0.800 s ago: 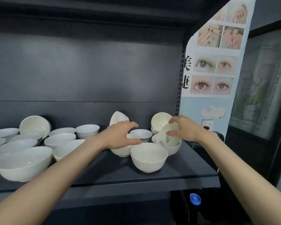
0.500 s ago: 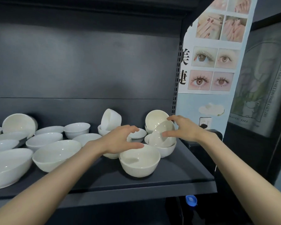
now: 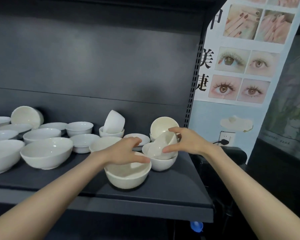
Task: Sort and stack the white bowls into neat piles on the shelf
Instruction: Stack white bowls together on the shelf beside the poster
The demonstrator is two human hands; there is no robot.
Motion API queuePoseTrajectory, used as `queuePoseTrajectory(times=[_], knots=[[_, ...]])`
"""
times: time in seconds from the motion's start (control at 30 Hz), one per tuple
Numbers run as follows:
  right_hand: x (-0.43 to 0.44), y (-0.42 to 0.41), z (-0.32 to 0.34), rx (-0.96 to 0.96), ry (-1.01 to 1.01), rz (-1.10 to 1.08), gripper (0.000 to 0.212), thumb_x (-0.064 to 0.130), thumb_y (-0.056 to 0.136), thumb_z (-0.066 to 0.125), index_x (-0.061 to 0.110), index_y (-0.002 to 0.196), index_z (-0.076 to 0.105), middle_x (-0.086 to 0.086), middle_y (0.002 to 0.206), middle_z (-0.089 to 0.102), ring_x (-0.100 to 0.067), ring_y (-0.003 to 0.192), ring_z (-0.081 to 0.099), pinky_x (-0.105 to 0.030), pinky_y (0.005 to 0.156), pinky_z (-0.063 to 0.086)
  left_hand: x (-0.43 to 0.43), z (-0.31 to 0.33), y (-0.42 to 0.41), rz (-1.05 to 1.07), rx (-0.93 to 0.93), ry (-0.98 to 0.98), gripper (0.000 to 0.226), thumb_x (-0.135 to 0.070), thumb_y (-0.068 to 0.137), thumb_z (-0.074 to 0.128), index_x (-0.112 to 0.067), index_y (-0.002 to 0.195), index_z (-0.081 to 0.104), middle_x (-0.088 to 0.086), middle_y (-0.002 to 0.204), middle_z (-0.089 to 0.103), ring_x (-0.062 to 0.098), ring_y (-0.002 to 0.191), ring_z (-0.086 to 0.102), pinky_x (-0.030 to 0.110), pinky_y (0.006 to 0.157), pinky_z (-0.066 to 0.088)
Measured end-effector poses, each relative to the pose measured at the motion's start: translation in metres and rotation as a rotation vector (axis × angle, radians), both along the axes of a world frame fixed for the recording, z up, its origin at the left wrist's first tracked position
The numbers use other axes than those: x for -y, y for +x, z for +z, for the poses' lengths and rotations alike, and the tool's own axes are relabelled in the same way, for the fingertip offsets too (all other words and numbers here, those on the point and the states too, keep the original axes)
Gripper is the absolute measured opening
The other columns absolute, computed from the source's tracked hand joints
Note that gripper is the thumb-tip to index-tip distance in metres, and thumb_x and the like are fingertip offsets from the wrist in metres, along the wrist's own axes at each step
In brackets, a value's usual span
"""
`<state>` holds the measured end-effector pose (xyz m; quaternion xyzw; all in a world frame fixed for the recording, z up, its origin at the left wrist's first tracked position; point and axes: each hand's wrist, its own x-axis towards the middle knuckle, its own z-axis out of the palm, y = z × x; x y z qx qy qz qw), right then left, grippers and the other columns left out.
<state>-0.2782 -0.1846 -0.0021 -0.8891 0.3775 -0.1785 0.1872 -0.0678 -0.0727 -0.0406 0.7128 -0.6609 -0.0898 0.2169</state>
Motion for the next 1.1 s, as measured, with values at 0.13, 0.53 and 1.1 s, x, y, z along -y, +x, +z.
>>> queuePoseTrajectory(times=[0.13, 0.53, 1.1], knots=[[0.006, -0.003, -0.008, 0.086, -0.025, -0.023, 0.092, 0.051, 0.059, 0.085, 0.017, 0.137, 0.049, -0.002, 0.128, 0.057, -0.02, 0.119, 0.052, -0.034, 0.101, 0.044, 0.009, -0.001, -0.001, 0.016, 0.023, 0.029, 0.095, -0.082, 0.051, 0.055, -0.003, 0.104, 0.053, -0.003, 0.095, 0.049, 0.02, 0.089, 0.05, 0.036, 0.086, 0.045], [0.012, -0.008, -0.048, 0.552, 0.237, -0.057, 0.072, 0.03, 0.065, 0.086, 0.018, 0.129, 0.056, 0.005, 0.115, 0.064, -0.007, 0.105, 0.061, -0.019, 0.087, 0.048, 0.037, -0.003, 0.003, -0.082, -0.252, 0.129, 0.083, -0.065, 0.05, 0.082, -0.033, 0.119, 0.051, -0.012, 0.114, 0.064, 0.007, 0.11, 0.06, 0.038, 0.099, 0.048], [0.012, -0.004, -0.073, 0.679, 0.321, -0.038, 0.056, 0.022, 0.067, 0.085, 0.022, 0.118, 0.061, 0.01, 0.112, 0.066, -0.008, 0.108, 0.062, -0.024, 0.092, 0.05, 0.046, 0.018, -0.013, -0.078, -0.183, 0.231, 0.045, -0.029, 0.073, 0.081, -0.016, 0.11, 0.059, 0.011, 0.114, 0.064, 0.024, 0.101, 0.063, 0.033, 0.084, 0.051]])
